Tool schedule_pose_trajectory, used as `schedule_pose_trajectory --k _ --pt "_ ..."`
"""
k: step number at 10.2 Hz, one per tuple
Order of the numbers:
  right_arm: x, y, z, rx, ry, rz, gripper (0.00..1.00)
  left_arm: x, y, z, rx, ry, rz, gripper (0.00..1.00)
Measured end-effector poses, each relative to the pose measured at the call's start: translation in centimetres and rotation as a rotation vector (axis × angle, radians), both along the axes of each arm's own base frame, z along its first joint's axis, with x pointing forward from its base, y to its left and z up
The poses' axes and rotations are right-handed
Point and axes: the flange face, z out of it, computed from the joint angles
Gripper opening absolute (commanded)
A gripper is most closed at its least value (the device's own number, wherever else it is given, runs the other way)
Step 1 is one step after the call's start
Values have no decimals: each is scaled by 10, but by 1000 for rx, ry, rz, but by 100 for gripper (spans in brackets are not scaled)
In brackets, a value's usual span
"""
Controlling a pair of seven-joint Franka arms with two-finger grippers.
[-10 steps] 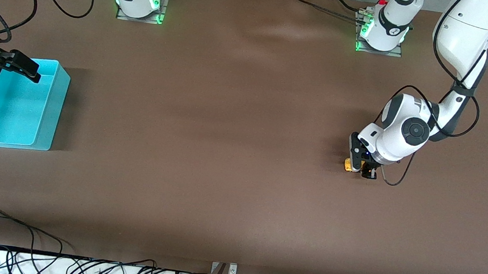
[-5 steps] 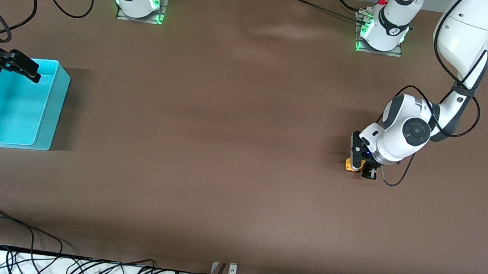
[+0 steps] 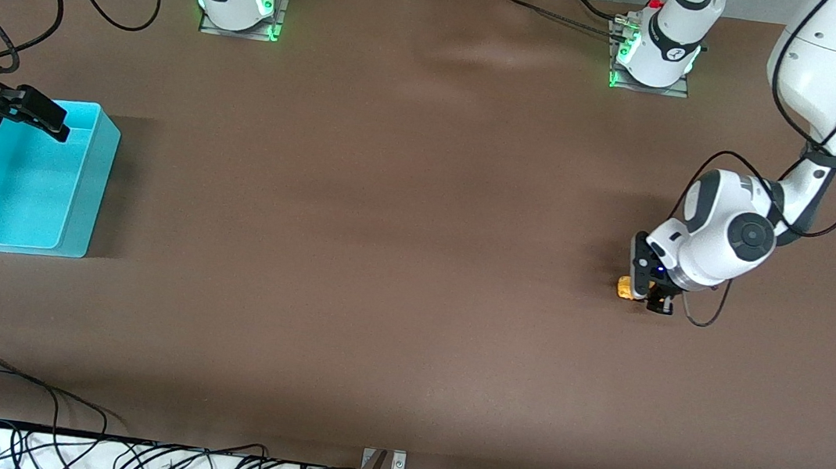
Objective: Wind up and store yellow beetle car
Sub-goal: 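Close the left gripper around the yellow car's body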
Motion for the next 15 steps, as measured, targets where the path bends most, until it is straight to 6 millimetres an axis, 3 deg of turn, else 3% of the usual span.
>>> schedule_pose_trajectory --k 3,9,11,15 --pt "0 0 0 0 1 0 100 2 44 0 1 -4 14 7" --pt "0 0 0 0 1 -1 100 2 100 0 3 -12 10 10" --pt "0 0 0 0 1 -1 100 2 111 0 3 -14 13 9" --pt "0 0 0 0 1 -1 100 2 113 0 3 -14 0 9"
